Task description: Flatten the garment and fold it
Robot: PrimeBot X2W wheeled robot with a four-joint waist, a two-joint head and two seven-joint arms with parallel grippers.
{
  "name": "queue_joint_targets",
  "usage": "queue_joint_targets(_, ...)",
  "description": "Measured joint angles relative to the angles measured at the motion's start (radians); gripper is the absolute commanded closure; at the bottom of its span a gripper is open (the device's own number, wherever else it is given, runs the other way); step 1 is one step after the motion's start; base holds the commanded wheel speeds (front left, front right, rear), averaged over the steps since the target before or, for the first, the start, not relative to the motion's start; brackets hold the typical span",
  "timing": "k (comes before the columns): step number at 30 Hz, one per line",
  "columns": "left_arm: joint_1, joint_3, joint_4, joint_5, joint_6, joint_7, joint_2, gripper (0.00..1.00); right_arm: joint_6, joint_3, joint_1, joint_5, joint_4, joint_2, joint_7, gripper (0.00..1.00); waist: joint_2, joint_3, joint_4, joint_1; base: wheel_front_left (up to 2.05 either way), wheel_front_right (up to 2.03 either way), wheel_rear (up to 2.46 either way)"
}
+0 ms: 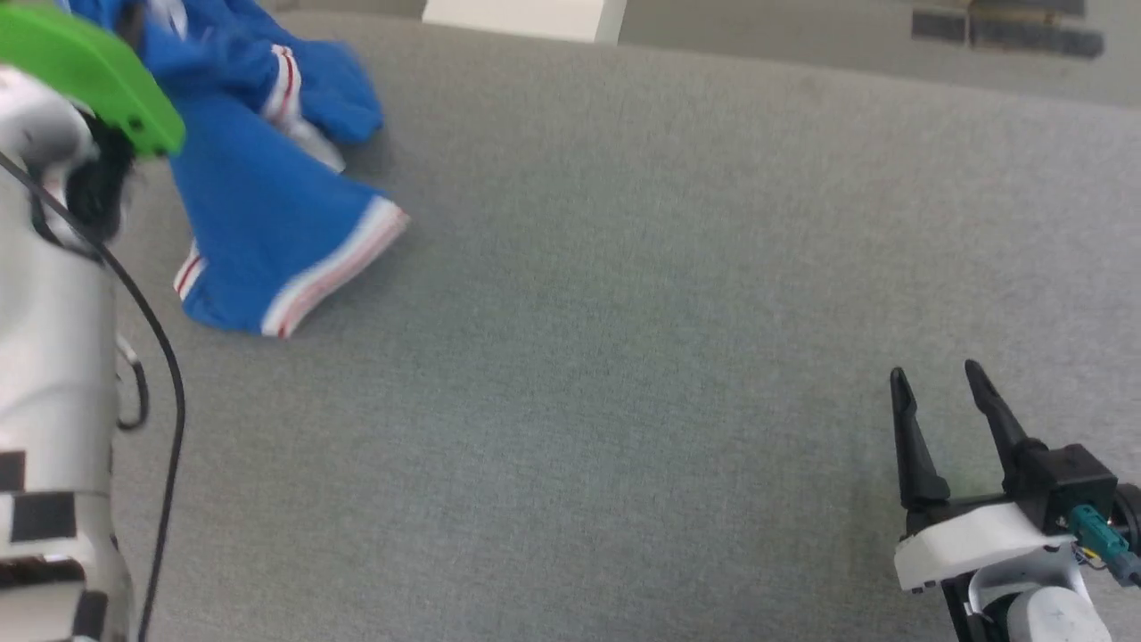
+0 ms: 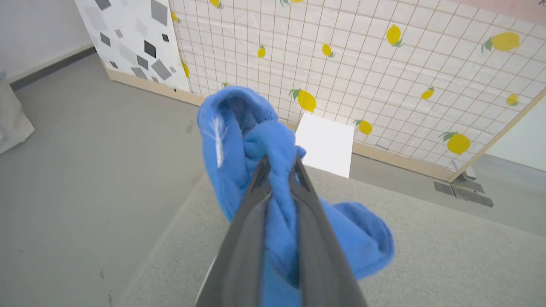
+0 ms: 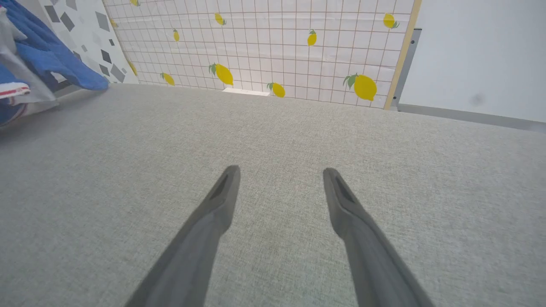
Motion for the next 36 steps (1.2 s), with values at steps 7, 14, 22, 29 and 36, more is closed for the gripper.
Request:
queue_joint_targets(7,-0.082,-0.039,-0.044,0.026,-0.024,-0.010,0.018,1.00,0.000,0.016,0.014,0.041,0.054,0.000,-0.025,0.00,0.0000,-0.091,-0.010,0.0000,0.00,0.00,0.00)
queue_joint_targets(14,-0.117,-0.080,-0.067,0.029,-0.044,0.017,0.021,1.00,0.000,0.020,0.015,0.070,0.096,0.000,-0.043,0.00,0.0000,-0.163,-0.045,0.0000,0.00,0.00,0.00)
queue_joint_targets(22,-0.132,-0.132,-0.105,-0.028,-0.067,0.040,-0.042,1.00,0.000,-0.004,0.017,0.069,0.117,0.000,-0.048,0.00,0.0000,-0.213,-0.121,0.0000,0.00,0.00,0.00)
queue_joint_targets(29,-0.134,-0.214,-0.145,-0.088,-0.075,0.049,-0.124,1.00,0.000,-0.021,0.034,0.068,0.120,0.000,-0.054,0.00,0.0000,-0.245,-0.198,0.0000,0.00,0.00,0.00)
queue_joint_targets(36,-0.134,-0.272,-0.173,-0.165,-0.076,0.056,-0.195,1.00,0.000,-0.023,0.034,0.068,0.120,0.000,-0.054,0.00,0.0000,-0.247,-0.276,0.0000,0.00,0.00,0.00)
